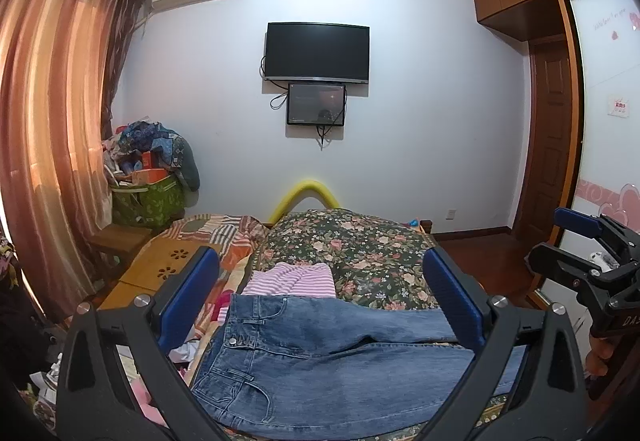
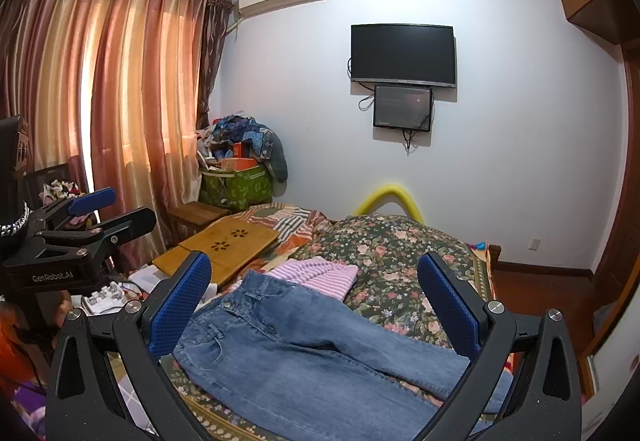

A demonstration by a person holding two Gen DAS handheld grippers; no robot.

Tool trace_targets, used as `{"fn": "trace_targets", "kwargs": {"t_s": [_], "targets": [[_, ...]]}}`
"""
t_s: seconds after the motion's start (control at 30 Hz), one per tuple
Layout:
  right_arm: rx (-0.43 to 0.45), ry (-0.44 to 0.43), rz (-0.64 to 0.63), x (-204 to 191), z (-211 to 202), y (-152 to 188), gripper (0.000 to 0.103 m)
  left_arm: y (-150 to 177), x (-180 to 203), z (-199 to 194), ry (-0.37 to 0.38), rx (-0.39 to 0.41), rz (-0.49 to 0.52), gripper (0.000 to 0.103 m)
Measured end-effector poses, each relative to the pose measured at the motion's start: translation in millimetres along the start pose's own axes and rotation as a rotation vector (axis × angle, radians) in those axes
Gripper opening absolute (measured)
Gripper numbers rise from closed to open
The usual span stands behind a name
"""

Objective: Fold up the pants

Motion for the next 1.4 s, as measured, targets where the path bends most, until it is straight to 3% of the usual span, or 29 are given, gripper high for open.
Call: {"fn": "trace_targets", "kwargs": {"t_s": [1.4], "targets": [[0.007,0.008,0.0,-2.5,-4.1,-2.2,0.103,2.7,1.3,1.3,0.011,0.016,0.007,0.103]]}}
Point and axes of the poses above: each gripper's, at about its wrist camera, not at the fingertips, and z roughly the way its jaws point, x to its right, y to its underside, the point moved 3 cm from there along z, roughly the way its jaws point
